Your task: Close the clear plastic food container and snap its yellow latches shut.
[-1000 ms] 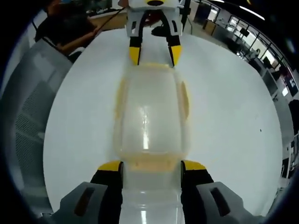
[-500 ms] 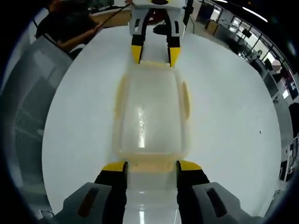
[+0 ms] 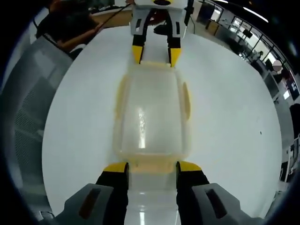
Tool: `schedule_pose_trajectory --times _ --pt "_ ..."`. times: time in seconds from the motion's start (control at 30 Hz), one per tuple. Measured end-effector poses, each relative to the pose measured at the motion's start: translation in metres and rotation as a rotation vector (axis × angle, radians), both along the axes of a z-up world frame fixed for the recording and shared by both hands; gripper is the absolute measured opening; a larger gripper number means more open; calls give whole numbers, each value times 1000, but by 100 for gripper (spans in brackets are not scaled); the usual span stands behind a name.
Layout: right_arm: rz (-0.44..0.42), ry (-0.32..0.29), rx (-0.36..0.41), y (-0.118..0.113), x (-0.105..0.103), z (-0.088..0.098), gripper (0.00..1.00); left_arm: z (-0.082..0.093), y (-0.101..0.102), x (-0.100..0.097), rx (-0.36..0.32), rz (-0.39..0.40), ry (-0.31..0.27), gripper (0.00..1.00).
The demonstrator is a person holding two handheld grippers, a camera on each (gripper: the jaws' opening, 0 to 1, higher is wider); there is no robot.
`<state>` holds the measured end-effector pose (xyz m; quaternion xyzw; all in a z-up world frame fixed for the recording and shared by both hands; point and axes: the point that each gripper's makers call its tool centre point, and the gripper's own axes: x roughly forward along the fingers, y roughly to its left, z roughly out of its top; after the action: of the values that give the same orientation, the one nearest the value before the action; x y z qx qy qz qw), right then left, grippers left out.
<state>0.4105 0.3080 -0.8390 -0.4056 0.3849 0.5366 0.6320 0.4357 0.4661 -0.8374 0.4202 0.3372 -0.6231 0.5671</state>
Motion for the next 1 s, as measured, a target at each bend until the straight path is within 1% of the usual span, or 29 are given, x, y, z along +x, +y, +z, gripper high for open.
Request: schedule_pose_trajectory --times 0.17,0.33,0.63,0.77,1.0 --pt "-6 7 8 0 0 0 38 0 0 -1 4 -2 -7 39" --pt "9 -12 -40 1 0 -1 39 -1 0 -1 -5 -2 2 39" --pt "-27 -12 -50 1 2 -1 39 0 -1 -2 -3 -11 0 39" --pt "-23 -11 -48 0 1 -2 39 0 -2 -3 16 -21 -9 39" --pt "-38 -11 -40 1 2 -1 38 -1 -2 -3 35 -13 -4 39"
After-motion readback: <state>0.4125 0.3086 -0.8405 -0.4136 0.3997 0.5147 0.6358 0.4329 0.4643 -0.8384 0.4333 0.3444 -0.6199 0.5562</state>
